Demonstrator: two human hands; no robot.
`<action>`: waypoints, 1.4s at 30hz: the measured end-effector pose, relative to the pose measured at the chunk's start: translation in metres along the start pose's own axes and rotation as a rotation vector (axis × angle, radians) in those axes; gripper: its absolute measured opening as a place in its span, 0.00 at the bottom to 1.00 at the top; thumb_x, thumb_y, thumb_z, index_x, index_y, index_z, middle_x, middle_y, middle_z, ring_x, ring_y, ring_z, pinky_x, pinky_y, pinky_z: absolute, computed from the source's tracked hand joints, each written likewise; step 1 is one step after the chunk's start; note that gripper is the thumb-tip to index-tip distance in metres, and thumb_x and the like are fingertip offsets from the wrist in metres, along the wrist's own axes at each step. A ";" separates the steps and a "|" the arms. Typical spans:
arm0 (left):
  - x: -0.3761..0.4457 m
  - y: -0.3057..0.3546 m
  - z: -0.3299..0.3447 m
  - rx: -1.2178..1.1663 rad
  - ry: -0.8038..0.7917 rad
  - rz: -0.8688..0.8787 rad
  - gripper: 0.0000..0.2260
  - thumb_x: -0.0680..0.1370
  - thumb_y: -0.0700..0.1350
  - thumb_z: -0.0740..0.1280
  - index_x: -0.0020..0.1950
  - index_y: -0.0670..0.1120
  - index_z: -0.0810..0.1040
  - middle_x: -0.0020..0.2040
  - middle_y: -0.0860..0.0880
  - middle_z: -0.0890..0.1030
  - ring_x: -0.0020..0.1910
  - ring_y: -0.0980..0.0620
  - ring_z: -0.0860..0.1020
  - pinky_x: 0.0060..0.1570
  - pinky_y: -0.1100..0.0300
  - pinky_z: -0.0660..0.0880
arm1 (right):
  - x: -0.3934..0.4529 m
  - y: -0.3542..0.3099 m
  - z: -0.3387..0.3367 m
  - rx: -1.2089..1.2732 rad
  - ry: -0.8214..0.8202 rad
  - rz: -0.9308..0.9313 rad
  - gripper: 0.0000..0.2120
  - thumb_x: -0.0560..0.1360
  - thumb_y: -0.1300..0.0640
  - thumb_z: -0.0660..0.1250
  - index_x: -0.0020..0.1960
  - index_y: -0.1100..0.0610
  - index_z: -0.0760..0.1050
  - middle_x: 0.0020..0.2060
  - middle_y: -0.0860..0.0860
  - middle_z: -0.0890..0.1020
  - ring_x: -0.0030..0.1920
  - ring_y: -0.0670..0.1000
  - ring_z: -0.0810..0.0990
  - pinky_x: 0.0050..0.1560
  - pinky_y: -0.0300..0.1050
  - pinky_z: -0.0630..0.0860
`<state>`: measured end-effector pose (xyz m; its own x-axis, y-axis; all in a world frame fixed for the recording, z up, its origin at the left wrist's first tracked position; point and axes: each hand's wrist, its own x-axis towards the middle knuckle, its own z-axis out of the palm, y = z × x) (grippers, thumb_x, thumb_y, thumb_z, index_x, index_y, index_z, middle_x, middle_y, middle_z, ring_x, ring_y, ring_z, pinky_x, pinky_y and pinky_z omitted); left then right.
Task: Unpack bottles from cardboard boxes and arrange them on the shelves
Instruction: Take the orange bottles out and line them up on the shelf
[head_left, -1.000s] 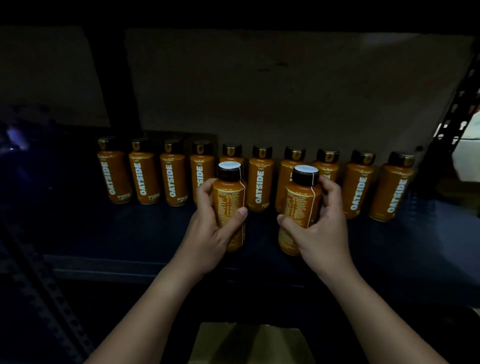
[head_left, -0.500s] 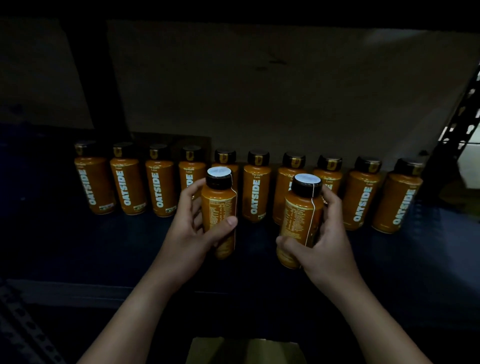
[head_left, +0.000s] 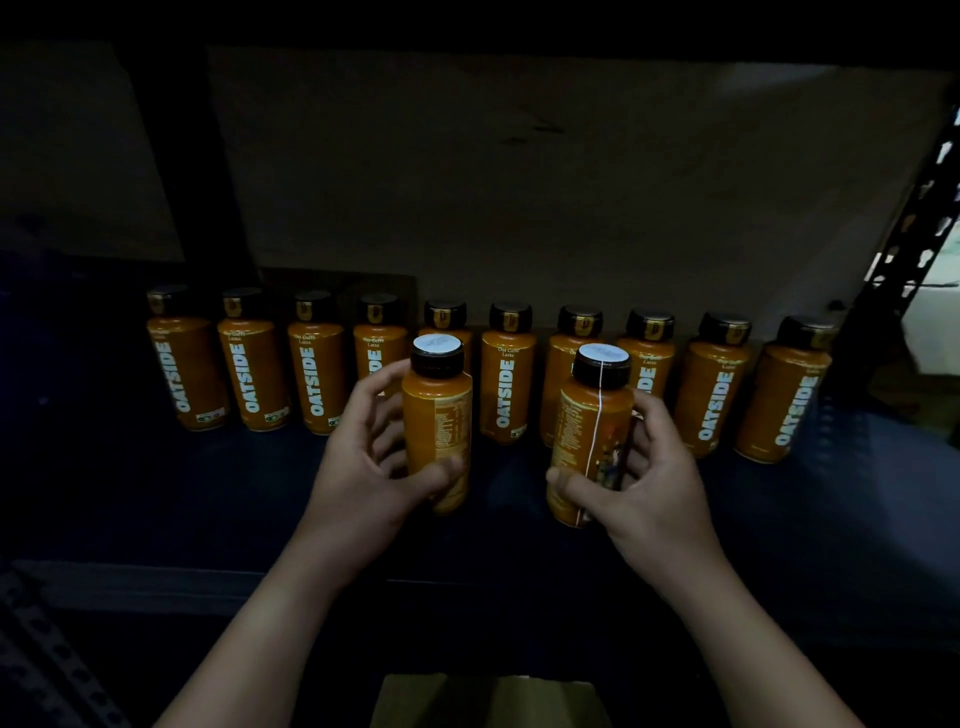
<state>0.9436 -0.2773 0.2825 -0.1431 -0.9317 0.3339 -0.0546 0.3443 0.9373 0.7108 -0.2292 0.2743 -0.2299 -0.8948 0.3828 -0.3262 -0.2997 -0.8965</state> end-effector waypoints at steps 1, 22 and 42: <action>0.000 0.001 0.001 0.019 0.006 0.010 0.40 0.66 0.40 0.79 0.65 0.73 0.66 0.65 0.63 0.74 0.62 0.64 0.77 0.58 0.59 0.77 | 0.000 -0.001 0.001 -0.017 0.010 -0.011 0.40 0.67 0.58 0.81 0.63 0.31 0.62 0.59 0.32 0.74 0.56 0.24 0.72 0.50 0.28 0.72; -0.001 -0.002 0.011 0.240 -0.022 0.089 0.43 0.63 0.59 0.78 0.70 0.70 0.57 0.67 0.69 0.66 0.63 0.68 0.69 0.53 0.71 0.68 | 0.002 0.003 0.000 -0.012 -0.089 0.029 0.38 0.69 0.68 0.76 0.61 0.31 0.65 0.60 0.37 0.77 0.62 0.40 0.77 0.59 0.40 0.75; 0.001 -0.003 0.008 0.163 -0.036 0.061 0.39 0.64 0.57 0.76 0.70 0.67 0.60 0.60 0.71 0.69 0.58 0.72 0.71 0.52 0.68 0.71 | 0.002 -0.004 0.011 -0.148 -0.053 0.053 0.46 0.68 0.59 0.80 0.76 0.41 0.58 0.64 0.34 0.69 0.64 0.41 0.70 0.65 0.47 0.72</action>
<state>0.9362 -0.2786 0.2791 -0.1863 -0.9046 0.3835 -0.2035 0.4174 0.8856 0.7214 -0.2333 0.2766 -0.2033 -0.9252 0.3204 -0.4474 -0.2033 -0.8709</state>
